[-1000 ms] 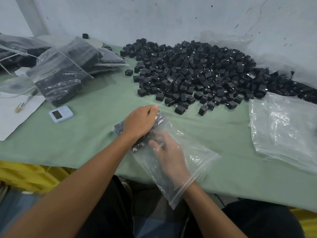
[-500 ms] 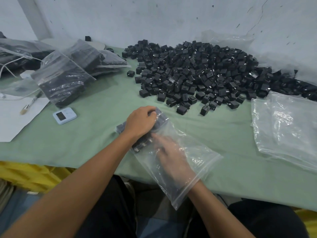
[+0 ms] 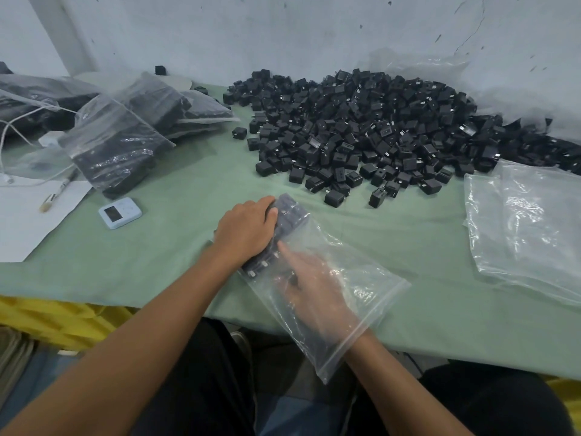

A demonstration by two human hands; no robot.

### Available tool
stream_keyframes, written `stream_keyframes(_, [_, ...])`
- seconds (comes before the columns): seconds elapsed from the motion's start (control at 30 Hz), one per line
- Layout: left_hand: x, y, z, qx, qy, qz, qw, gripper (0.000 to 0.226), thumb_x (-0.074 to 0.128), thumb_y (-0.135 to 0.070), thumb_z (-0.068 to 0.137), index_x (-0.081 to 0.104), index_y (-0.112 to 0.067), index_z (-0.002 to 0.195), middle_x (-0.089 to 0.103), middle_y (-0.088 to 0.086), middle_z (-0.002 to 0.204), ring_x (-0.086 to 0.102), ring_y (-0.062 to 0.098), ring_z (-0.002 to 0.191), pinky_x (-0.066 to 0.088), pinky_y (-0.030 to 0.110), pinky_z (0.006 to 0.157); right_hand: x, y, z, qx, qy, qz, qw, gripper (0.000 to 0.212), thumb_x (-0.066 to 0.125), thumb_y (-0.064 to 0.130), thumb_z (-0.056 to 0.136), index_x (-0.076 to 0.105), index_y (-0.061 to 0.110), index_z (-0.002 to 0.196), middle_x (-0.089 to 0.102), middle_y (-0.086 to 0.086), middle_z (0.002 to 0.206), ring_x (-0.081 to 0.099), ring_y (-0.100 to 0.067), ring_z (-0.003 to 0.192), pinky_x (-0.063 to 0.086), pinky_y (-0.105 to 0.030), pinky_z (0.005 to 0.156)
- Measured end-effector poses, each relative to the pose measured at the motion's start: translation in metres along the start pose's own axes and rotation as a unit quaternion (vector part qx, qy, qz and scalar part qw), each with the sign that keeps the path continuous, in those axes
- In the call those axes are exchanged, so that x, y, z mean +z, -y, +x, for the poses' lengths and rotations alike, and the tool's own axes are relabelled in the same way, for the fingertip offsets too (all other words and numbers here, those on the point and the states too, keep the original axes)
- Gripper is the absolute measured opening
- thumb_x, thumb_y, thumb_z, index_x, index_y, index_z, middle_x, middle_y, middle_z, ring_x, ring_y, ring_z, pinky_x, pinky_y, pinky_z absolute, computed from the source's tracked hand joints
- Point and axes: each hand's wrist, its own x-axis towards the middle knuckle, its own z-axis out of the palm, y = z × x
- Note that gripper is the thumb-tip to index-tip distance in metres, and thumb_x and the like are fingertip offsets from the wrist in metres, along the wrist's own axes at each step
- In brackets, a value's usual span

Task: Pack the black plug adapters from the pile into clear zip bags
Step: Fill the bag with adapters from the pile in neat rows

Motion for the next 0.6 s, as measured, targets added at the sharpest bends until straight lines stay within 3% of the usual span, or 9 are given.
stream_keyframes(0.13, [-0.004, -0.009, 0.001, -0.023, 0.059, 0.045, 0.997, 0.036, 0.022, -0.042, 0.105, 0.046, -0.022, 0.124, 0.061, 0.014, 0.117, 0.055, 0.035, 0.102, 0.039, 0.043, 0.08, 0.0, 0.0, -0.001, -0.011, -0.003, -0.004, 1.0, 0.06, 0.054, 0.03, 0.093, 0.034, 0.032, 0.15, 0.059, 0.013, 0.124, 0.046, -0.012, 0.119, 0.044, -0.032, 0.098])
stream_keyframes(0.27, [0.003, -0.015, -0.011, -0.032, 0.034, 0.063, 0.997, 0.041, 0.017, -0.043, 0.104, 0.038, -0.025, 0.136, 0.056, 0.013, 0.128, 0.051, 0.034, 0.112, 0.036, 0.048, 0.093, -0.003, 0.005, -0.002, -0.018, -0.009, -0.013, 1.0, 0.065, 0.052, 0.03, 0.089, 0.028, 0.039, 0.15, 0.057, 0.013, 0.12, 0.045, -0.012, 0.112, 0.044, -0.027, 0.091])
stream_keyframes(0.37, [0.006, -0.012, -0.011, -0.026, 0.028, 0.066, 0.997, 0.043, 0.015, -0.044, 0.105, 0.034, -0.027, 0.14, 0.056, 0.012, 0.131, 0.051, 0.033, 0.114, 0.036, 0.048, 0.095, -0.014, 0.011, -0.002, -0.034, 0.039, -0.005, 0.999, 0.055, 0.052, 0.026, 0.096, 0.033, 0.028, 0.147, 0.055, 0.007, 0.127, 0.045, -0.013, 0.117, 0.038, -0.029, 0.102])
stream_keyframes(0.43, [0.007, -0.011, -0.009, -0.023, 0.022, 0.069, 0.997, 0.045, 0.015, -0.045, 0.105, 0.032, -0.028, 0.142, 0.055, 0.011, 0.133, 0.052, 0.033, 0.115, 0.037, 0.047, 0.096, -0.029, 0.015, -0.014, -0.024, 0.072, -0.047, 0.996, 0.045, 0.049, 0.019, 0.1, 0.043, 0.015, 0.145, 0.054, -0.005, 0.137, 0.048, -0.019, 0.127, 0.033, -0.027, 0.11])
stream_keyframes(0.5, [0.009, -0.009, -0.008, -0.021, 0.018, 0.074, 0.997, 0.048, 0.014, -0.046, 0.105, 0.029, -0.028, 0.146, 0.055, 0.01, 0.135, 0.052, 0.032, 0.117, 0.038, 0.047, 0.097, -0.053, 0.004, -0.042, 0.015, 0.052, -0.002, 0.999, 0.028, 0.053, 0.013, 0.097, 0.067, 0.008, 0.12, 0.065, -0.018, 0.125, 0.062, -0.018, 0.116, 0.045, -0.027, 0.101])
stream_keyframes(0.57, [0.012, -0.008, -0.007, -0.02, 0.016, 0.075, 0.997, 0.05, 0.013, -0.047, 0.104, 0.027, -0.028, 0.149, 0.054, 0.009, 0.137, 0.052, 0.031, 0.119, 0.038, 0.046, 0.099, -0.101, 0.003, -0.075, -0.03, 0.156, 0.067, 0.985, 0.018, 0.059, 0.009, 0.096, 0.07, 0.005, 0.11, 0.065, -0.02, 0.122, 0.064, -0.015, 0.109, 0.047, -0.027, 0.1])
stream_keyframes(0.6, [0.013, -0.008, -0.007, -0.021, 0.014, 0.075, 0.997, 0.051, 0.013, -0.047, 0.104, 0.026, -0.029, 0.15, 0.053, 0.009, 0.138, 0.052, 0.03, 0.12, 0.038, 0.046, 0.1, -0.126, 0.0, -0.087, -0.068, 0.23, 0.065, 0.969, 0.02, 0.06, 0.013, 0.096, 0.071, 0.012, 0.112, 0.069, -0.009, 0.121, 0.064, -0.011, 0.109, 0.047, -0.026, 0.1])
